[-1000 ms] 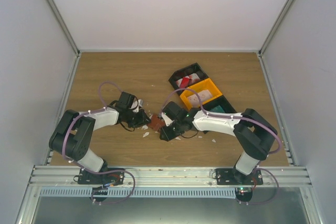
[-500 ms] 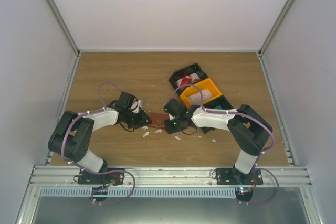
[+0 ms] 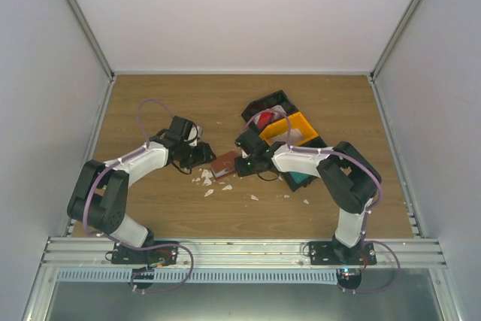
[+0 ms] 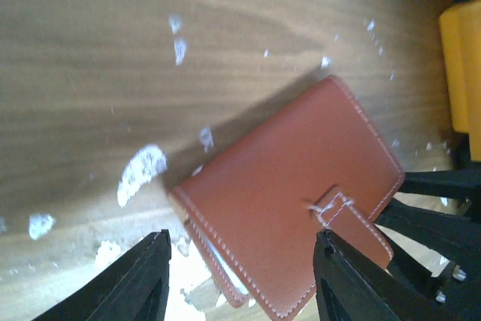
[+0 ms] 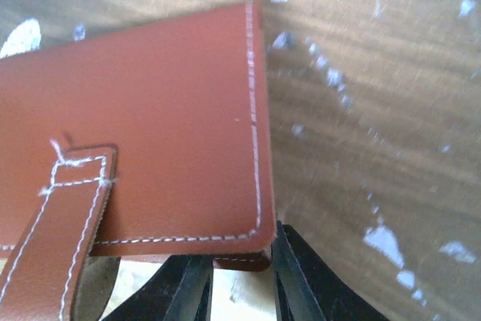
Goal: Put the credit cards into the card holder
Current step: Close the card holder at the center of the board.
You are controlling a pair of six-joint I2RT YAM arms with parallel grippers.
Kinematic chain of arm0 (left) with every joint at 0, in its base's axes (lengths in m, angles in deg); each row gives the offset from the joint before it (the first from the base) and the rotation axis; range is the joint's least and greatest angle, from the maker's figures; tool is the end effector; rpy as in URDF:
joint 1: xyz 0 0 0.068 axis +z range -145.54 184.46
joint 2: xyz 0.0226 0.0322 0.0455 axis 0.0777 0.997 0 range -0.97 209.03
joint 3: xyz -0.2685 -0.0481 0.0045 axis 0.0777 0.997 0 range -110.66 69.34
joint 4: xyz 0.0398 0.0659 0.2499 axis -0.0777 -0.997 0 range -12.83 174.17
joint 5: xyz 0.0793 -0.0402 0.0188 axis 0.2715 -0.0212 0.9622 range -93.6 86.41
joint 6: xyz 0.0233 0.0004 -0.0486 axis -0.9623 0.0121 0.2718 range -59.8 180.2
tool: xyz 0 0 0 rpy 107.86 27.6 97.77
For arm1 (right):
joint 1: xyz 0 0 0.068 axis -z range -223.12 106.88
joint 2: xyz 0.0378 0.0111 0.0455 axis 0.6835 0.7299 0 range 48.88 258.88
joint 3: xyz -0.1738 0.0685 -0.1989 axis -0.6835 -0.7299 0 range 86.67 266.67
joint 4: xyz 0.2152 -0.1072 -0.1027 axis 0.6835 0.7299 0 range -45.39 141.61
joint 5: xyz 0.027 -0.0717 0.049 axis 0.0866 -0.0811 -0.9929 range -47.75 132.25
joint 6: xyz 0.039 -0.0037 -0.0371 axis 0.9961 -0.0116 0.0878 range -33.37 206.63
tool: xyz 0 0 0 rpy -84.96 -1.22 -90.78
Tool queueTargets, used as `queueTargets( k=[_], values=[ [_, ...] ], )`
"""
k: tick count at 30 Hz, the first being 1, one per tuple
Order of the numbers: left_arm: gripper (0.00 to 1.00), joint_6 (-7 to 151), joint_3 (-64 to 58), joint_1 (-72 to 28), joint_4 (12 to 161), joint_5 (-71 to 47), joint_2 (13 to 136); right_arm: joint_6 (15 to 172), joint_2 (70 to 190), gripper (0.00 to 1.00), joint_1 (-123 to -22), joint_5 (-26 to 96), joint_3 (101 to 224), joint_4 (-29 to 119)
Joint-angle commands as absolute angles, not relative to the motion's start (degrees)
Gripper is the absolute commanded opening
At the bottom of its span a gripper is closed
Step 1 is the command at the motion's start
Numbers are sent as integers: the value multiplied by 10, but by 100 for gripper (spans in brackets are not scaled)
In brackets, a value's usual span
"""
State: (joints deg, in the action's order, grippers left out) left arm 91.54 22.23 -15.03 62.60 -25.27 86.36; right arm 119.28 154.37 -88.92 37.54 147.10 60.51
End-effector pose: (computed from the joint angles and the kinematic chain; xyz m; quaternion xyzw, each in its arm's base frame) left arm 0.2635 -0.1073 0.1705 -0.0527 0.9522 -0.2674 0.1379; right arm 0.2483 0.2596 0.1411 -0.1210 0.9597 0.1892 0.1688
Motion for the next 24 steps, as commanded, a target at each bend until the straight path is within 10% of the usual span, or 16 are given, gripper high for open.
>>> queueTargets(
  k=[1,9,24],
  values=[
    [55,899,181,-144,618,-206,881,1165,1574,24,-868,410,1488,596],
    [54,881,137,-144,637,-267,962,1070,1559,24,-850,434,1479,554],
    [48,902,171,-144,650,-300,974,996,1434,53,-886,322,1354,483]
  ],
)
